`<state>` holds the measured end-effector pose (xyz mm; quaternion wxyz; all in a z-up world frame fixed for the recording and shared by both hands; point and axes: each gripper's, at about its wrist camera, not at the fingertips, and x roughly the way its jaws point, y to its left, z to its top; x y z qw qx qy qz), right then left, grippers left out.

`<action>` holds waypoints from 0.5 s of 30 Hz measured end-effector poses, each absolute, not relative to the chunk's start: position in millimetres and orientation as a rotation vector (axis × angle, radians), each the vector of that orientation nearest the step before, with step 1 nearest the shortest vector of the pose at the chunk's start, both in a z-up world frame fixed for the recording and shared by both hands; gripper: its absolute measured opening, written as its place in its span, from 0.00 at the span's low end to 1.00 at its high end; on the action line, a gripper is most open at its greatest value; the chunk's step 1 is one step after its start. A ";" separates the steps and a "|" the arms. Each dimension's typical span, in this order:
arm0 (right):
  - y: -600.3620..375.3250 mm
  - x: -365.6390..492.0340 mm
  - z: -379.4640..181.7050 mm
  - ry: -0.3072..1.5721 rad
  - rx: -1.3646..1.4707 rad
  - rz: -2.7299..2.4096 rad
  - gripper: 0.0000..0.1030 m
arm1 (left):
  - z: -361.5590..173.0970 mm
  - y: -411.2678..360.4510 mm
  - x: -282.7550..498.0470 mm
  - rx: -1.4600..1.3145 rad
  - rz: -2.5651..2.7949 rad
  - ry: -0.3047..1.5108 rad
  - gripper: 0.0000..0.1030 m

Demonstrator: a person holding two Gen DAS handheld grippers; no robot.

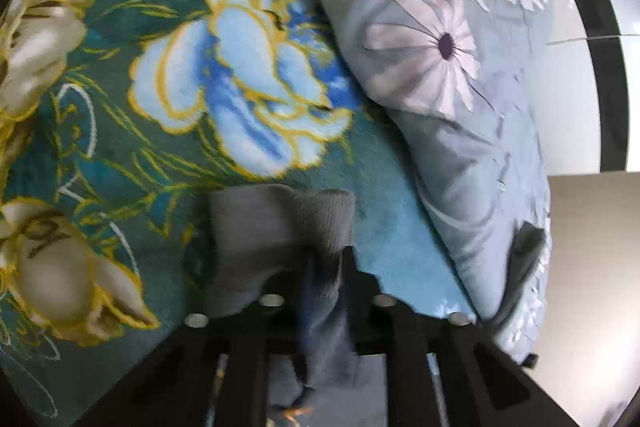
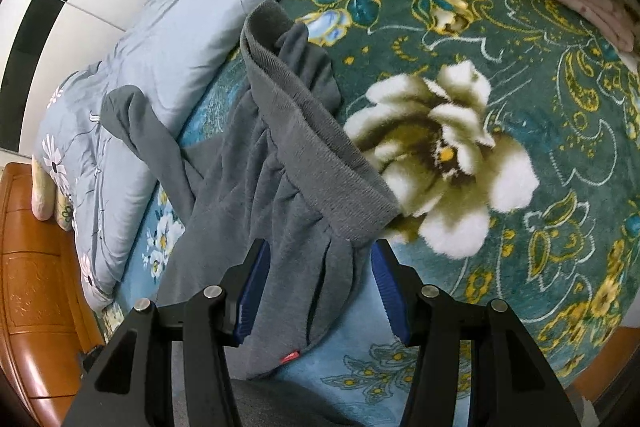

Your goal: Fold clothes

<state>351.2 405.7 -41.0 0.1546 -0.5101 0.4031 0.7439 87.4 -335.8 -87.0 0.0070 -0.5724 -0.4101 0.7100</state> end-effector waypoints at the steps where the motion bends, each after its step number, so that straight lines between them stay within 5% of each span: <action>1: 404.1 351.3 -43.0 1.158 -1.465 2.130 0.52 | -82.3 -338.2 95.5 -1.762 2.226 -1.276 0.35; 2: 403.2 352.8 -44.6 1.161 -1.465 2.129 0.52 | -77.4 -340.8 104.1 -1.733 2.233 -1.268 0.47; 5: 404.3 359.8 -49.2 1.167 -1.455 2.123 0.52 | -65.8 -351.7 136.9 -1.695 2.329 -1.182 0.55; 9: 418.2 378.2 -62.7 1.233 -1.417 2.062 0.52 | -85.2 -355.6 160.8 -1.843 2.398 -1.007 0.53; 15: 423.9 387.8 -84.3 1.369 -1.371 2.020 0.52 | -106.7 -340.1 159.6 -1.869 2.392 -1.063 0.46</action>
